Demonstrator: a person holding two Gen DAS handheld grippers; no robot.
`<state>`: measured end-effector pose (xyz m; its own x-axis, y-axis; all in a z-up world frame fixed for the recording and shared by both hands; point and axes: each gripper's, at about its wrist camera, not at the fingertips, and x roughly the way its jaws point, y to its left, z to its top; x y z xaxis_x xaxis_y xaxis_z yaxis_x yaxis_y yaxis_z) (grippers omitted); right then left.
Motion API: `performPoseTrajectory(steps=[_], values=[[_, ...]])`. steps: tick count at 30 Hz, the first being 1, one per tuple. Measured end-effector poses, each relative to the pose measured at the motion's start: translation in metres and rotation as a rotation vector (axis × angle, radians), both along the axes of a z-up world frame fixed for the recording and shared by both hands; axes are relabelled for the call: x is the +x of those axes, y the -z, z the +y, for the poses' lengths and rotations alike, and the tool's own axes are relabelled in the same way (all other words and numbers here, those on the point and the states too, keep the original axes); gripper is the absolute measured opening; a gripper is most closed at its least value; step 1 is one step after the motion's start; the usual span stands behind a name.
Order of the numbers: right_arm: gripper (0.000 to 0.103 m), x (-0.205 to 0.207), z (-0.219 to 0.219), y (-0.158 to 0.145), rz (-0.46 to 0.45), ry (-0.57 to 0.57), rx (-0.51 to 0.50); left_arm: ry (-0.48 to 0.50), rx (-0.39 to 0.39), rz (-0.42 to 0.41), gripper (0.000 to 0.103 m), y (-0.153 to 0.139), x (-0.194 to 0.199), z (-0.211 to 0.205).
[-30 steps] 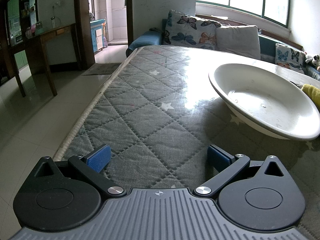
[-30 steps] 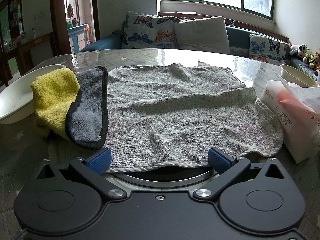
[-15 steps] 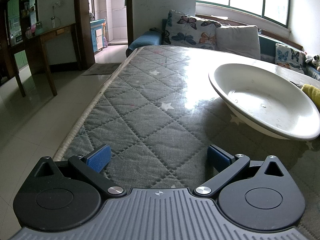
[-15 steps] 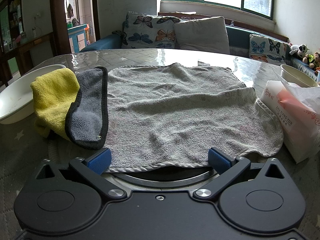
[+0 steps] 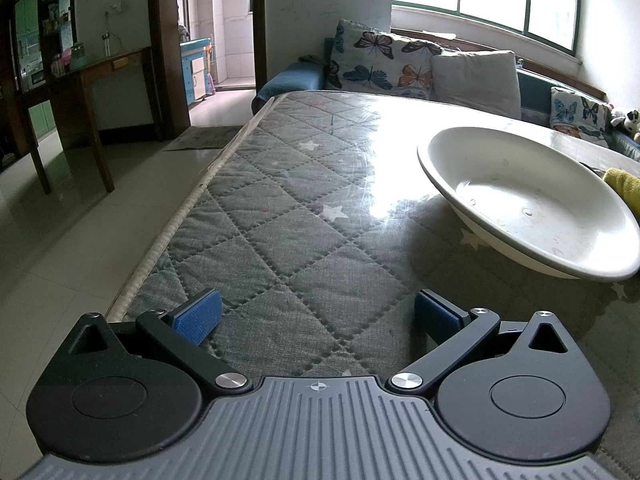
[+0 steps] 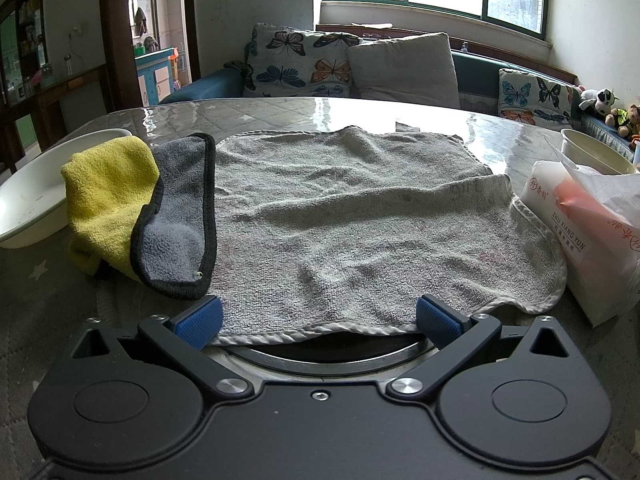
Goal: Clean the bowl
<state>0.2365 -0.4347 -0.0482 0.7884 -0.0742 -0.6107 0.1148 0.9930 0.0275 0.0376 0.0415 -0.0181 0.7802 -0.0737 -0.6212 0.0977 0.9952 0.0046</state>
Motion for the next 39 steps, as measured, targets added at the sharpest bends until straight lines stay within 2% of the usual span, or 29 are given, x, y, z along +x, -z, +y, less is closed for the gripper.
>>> performPoseTrajectory(steps=[39], values=[[0.103,-0.0007,-0.0012,-0.0002,0.002,0.0,-0.003,0.0,0.0,0.001,0.103,0.0008,0.0004,0.0015]])
